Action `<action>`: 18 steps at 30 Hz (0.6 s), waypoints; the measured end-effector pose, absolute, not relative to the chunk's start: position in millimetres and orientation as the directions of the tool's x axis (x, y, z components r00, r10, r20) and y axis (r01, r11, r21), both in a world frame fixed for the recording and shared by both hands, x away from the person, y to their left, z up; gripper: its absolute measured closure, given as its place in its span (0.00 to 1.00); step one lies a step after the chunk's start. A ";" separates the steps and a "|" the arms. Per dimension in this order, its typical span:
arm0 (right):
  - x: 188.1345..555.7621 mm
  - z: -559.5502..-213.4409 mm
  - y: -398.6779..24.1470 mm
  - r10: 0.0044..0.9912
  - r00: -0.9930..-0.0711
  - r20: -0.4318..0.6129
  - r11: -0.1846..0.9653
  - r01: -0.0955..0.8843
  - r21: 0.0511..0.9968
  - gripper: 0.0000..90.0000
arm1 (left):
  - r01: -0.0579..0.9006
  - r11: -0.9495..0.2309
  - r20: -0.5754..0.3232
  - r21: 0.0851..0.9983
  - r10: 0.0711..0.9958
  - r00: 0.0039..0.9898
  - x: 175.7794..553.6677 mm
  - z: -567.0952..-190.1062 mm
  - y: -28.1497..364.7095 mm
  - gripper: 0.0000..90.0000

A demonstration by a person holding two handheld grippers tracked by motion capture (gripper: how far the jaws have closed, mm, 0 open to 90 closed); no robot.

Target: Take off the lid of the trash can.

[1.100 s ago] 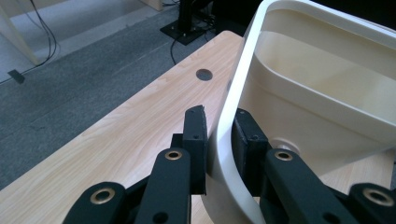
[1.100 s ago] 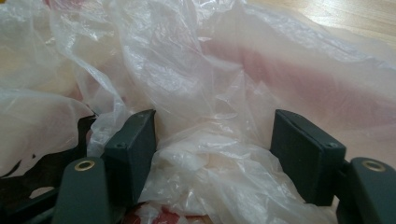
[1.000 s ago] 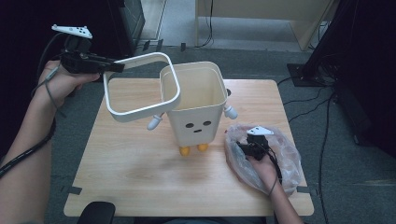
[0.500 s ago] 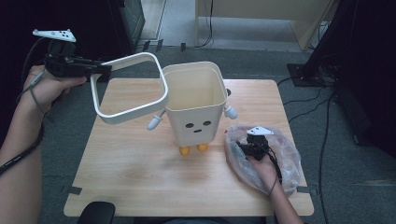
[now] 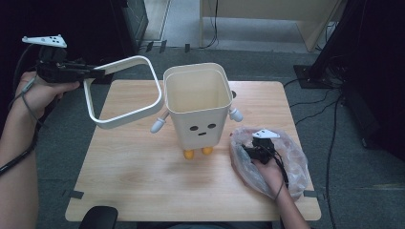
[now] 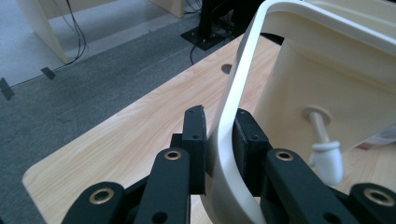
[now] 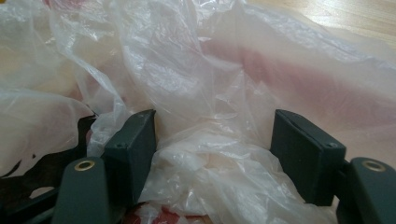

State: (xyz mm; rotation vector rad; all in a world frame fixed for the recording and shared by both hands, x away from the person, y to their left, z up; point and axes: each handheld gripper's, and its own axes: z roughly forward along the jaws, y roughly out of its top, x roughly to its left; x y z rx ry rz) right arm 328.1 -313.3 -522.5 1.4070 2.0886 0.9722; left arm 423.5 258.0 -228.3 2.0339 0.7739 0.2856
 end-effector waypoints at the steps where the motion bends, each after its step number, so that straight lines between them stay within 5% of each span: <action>1: 328.1 -522.5 -313.3 0.922 -0.387 0.027 0.236 0.614 0.753 0.35 | 0.410 -0.389 -0.091 0.825 0.623 0.777 423.4 -229.5 258.8 0.86; 18: 327.8 -522.5 -313.3 0.922 -0.387 0.026 0.236 0.613 0.754 0.35 | 0.468 -0.372 -0.130 0.801 0.656 0.744 434.4 -265.2 269.9 0.86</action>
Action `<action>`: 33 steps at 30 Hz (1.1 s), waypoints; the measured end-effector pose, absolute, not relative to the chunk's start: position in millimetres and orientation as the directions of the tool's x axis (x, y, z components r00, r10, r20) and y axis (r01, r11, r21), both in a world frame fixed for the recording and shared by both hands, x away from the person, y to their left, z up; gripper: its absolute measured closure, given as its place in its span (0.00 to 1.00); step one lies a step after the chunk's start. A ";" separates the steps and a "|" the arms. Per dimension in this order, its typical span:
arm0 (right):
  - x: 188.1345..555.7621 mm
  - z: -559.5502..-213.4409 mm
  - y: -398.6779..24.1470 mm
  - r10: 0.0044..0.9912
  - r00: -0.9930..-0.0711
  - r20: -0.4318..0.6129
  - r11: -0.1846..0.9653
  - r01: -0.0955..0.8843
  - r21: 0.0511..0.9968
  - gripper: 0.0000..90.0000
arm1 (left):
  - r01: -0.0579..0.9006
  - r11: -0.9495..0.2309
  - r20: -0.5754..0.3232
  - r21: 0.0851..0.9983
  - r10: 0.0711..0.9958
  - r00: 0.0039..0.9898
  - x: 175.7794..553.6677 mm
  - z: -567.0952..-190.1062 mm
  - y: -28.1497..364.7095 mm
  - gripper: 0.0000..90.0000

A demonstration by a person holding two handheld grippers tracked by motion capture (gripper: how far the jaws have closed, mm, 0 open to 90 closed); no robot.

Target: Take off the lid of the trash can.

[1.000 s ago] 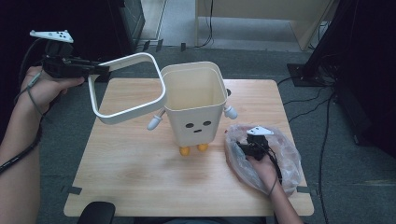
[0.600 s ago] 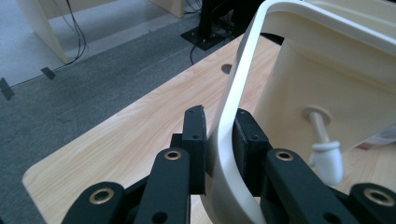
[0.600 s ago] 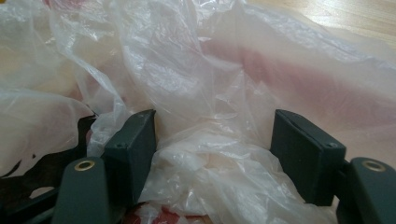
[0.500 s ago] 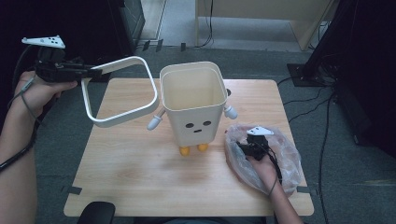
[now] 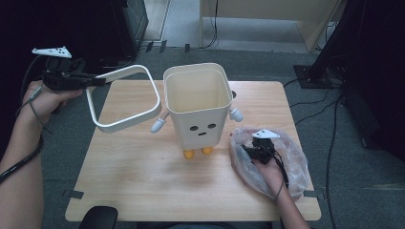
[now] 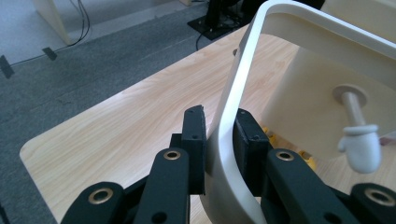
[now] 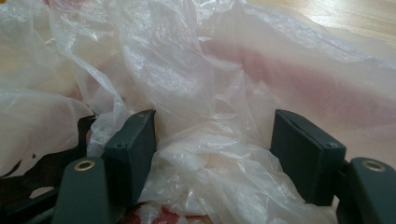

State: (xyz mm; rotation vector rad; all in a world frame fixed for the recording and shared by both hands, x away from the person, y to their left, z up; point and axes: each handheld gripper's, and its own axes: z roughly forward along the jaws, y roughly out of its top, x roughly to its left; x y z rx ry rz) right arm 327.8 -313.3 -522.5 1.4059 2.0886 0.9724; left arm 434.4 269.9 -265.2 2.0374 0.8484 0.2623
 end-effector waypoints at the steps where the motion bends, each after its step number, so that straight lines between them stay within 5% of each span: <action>1: 327.7 -522.5 -313.3 0.922 -0.387 0.026 0.236 0.613 0.754 0.35 | 0.467 -0.374 -0.126 0.801 0.657 0.743 434.7 -267.0 270.3 0.86; 33: 327.5 -522.5 -313.1 0.922 -0.386 0.027 0.235 0.613 0.754 0.35 | 0.480 -0.380 -0.111 0.790 0.682 0.723 444.1 -323.7 286.9 0.86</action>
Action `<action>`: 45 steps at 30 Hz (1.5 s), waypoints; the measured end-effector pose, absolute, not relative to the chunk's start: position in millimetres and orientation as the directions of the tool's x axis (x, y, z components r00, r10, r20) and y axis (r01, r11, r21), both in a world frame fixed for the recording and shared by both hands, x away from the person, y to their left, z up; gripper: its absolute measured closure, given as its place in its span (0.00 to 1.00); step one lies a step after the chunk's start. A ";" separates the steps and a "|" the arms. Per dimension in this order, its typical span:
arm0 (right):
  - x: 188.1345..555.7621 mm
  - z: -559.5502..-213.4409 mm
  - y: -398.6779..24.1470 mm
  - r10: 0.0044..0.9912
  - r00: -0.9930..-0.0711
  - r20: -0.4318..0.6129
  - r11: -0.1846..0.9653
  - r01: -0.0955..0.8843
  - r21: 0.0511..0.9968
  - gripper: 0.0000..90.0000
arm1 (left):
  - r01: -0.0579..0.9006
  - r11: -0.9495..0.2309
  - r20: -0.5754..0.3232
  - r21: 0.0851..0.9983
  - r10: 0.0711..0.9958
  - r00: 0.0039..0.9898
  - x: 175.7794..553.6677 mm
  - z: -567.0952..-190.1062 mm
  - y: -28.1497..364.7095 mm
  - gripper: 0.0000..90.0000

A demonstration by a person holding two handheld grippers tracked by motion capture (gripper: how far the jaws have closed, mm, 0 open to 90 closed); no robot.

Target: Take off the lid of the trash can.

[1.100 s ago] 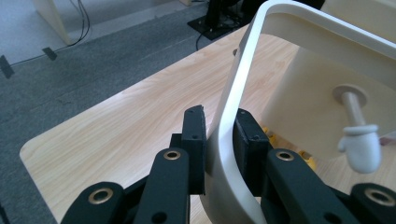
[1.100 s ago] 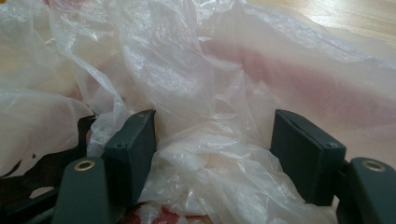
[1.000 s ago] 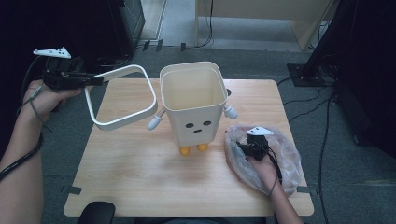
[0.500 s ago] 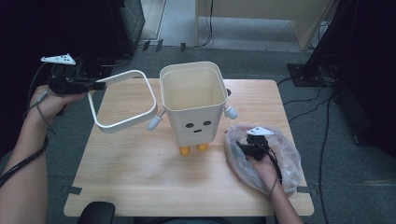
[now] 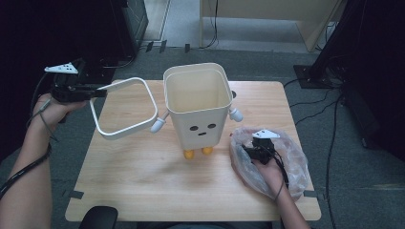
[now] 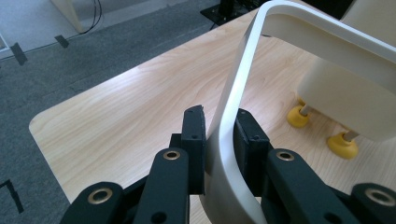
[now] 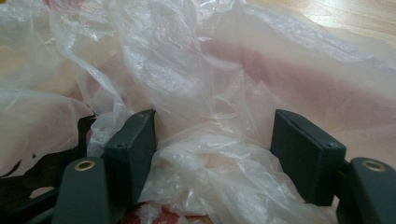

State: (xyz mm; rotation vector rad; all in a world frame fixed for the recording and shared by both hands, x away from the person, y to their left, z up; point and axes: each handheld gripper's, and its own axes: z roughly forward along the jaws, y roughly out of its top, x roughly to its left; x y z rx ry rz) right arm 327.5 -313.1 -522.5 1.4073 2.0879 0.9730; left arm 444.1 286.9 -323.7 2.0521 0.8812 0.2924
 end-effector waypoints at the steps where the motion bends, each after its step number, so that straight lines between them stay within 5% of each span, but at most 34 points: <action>1: 327.5 -522.5 -313.2 0.922 -0.387 0.026 0.236 0.613 0.754 0.35 | 0.480 -0.382 -0.111 0.790 0.681 0.724 444.0 -326.1 286.6 0.86; 45: 327.2 -522.6 -313.0 0.922 -0.387 0.026 0.236 0.613 0.754 0.35 | 0.495 -0.431 -0.156 0.755 0.615 0.773 438.2 -420.0 255.8 0.85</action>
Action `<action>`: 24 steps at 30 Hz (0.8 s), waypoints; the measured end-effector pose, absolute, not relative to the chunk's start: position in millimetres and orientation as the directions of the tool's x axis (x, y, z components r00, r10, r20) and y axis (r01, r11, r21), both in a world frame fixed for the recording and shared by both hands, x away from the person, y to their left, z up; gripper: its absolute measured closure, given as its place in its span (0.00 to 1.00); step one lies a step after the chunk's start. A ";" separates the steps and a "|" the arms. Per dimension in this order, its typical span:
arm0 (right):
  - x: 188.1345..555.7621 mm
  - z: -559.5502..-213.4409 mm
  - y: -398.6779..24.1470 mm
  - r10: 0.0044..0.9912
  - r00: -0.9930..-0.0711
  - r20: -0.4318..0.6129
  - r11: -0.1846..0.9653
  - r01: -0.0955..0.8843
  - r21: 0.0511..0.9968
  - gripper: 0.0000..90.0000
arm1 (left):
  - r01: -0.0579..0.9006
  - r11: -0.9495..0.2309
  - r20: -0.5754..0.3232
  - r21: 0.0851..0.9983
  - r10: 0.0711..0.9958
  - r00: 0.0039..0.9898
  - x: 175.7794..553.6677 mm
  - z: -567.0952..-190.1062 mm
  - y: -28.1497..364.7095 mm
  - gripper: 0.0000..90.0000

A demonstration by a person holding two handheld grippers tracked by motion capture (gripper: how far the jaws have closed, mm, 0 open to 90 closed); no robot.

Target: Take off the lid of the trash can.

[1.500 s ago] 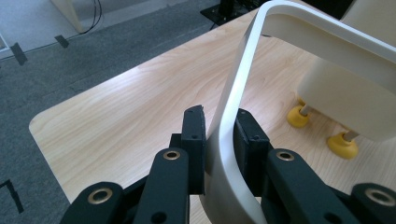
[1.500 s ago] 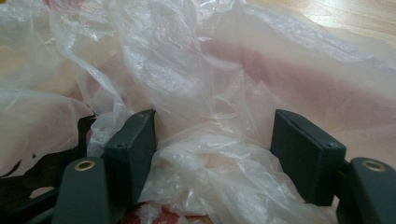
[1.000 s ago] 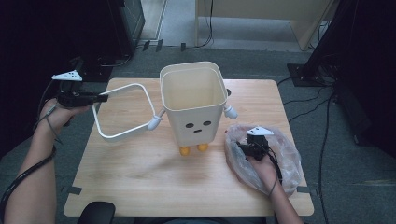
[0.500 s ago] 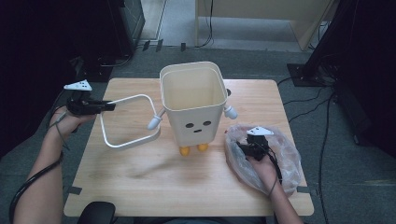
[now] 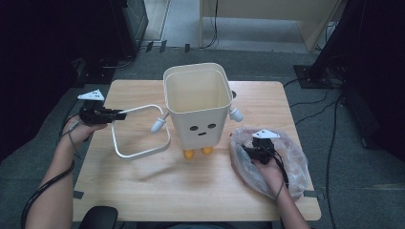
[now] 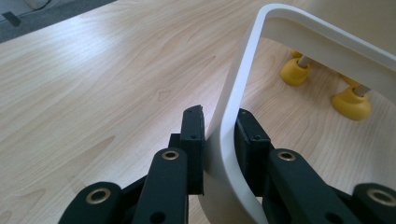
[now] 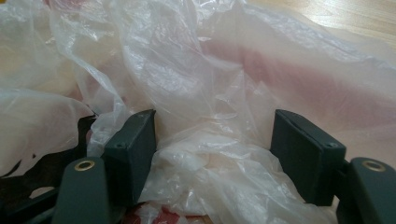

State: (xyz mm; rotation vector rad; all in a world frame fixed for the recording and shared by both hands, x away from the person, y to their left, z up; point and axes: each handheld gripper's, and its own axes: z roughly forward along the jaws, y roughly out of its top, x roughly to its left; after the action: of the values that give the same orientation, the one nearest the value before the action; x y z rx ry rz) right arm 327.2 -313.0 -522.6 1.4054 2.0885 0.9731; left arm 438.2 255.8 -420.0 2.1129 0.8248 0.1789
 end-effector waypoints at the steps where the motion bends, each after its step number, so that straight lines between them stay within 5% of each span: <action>1: 327.2 -522.5 -312.9 0.922 -0.387 0.027 0.235 0.613 0.754 0.35 | 0.495 -0.431 -0.154 0.754 0.617 0.772 438.0 -422.4 255.0 0.85; 24: 327.2 -522.4 -312.8 0.922 -0.387 0.028 0.235 0.614 0.754 0.35 | 0.548 -0.409 -0.186 0.729 0.653 0.734 439.2 -479.9 241.5 0.85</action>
State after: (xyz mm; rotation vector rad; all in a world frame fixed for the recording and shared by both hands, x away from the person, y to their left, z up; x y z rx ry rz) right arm 327.2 -312.8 -522.4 1.4078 2.0881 0.9743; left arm 439.2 241.5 -479.9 2.1093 0.9041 0.1614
